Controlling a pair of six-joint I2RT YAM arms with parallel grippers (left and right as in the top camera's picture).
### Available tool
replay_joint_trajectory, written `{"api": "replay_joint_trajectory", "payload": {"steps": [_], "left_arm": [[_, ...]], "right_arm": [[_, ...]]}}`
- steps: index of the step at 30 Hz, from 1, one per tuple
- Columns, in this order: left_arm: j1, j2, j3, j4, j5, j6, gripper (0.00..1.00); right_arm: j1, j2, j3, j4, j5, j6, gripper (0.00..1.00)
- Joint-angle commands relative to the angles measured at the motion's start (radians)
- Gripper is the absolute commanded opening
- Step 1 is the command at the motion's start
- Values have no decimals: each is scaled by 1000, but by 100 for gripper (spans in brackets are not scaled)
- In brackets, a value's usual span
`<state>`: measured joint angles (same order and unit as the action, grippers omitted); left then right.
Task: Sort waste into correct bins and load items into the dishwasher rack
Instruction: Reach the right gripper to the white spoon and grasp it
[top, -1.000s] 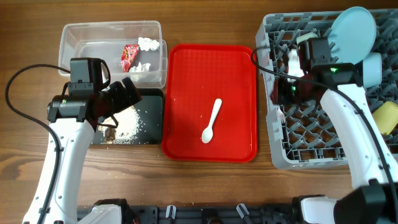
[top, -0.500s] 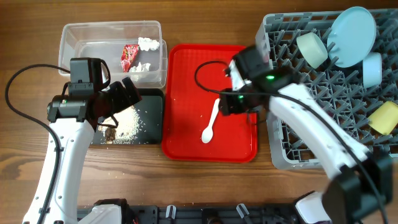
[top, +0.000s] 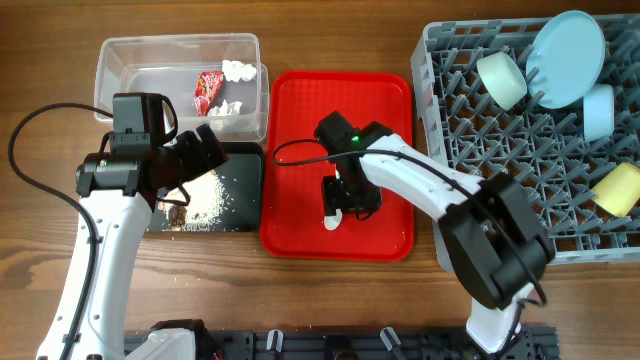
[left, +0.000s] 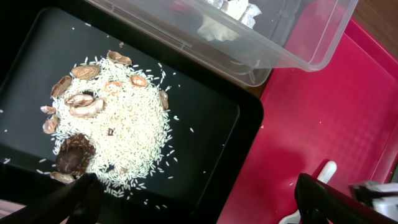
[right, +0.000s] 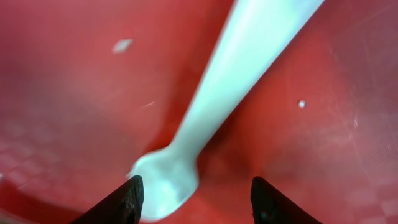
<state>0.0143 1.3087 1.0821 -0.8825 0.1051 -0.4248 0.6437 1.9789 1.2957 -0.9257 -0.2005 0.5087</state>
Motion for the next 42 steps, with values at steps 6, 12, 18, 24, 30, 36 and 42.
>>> {"api": "replay_joint_trajectory", "payload": {"steps": [6,12,18,24,30,36,42], "left_arm": [[5,-10,11,3,2,-3,100],[5,-10,11,3,2,-2,100],[5,-10,11,3,2,-3,100],[5,-10,11,3,2,-3,100],[5,-10,11,3,2,-3,100],[5,-10,11,3,2,-3,100],[5,-10,11,3,2,-3,100]], "right_arm": [[-3,86,-8,-62,119,19,50],[-64,74,-5,-111,213,51,44],[-141,45,-5,-124,235,49,40],[-161,-40,22,-108,233,11,41],[-159,-88,27,9,124,-79,50],[-158,-84,25,91,130,-91,54],[-158,-49,24,107,148,-92,54]]}}
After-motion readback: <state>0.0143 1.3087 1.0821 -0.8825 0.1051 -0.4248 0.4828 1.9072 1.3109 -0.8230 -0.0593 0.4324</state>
